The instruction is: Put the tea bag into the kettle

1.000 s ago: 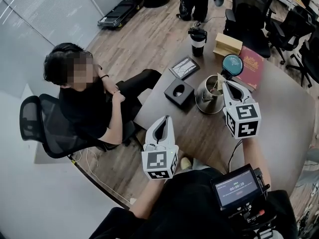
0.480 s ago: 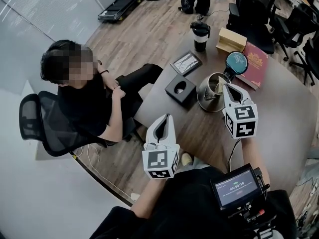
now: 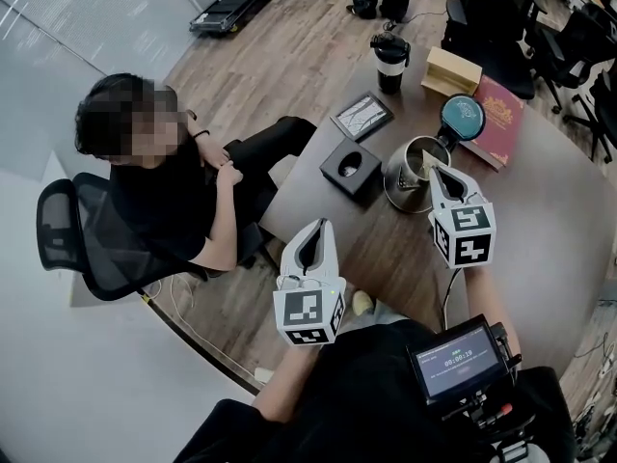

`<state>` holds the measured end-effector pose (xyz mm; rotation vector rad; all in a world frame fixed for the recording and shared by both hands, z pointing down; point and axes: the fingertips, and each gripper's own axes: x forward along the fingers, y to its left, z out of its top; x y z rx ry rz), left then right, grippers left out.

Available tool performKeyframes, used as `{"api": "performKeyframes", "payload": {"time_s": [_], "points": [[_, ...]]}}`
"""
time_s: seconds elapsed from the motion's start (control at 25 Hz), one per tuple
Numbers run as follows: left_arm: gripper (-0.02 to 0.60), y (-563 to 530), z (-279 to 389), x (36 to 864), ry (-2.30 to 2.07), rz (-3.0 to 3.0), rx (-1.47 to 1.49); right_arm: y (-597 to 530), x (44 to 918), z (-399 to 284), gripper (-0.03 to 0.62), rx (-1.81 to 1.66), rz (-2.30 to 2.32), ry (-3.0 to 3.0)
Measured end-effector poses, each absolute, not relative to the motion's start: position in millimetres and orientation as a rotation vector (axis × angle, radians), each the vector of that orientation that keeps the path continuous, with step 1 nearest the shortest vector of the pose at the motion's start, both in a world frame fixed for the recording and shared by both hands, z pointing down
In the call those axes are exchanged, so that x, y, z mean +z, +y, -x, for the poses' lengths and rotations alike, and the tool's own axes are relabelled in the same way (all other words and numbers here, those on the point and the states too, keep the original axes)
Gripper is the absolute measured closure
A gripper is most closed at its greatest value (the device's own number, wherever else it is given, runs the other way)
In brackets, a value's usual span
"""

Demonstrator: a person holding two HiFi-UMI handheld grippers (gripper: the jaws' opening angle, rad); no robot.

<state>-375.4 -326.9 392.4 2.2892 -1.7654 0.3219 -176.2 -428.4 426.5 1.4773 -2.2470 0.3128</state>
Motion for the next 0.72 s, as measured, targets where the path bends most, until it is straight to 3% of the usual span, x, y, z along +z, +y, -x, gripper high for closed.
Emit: {"api": "performKeyframes", "payload": {"time_s": [0.72], "points": [[0.575, -325.3, 375.0, 391.1, -1.763, -2.294, 0.318, -424.4, 430.4, 177.6, 0.570, 0.297, -1.478, -2.250]]}}
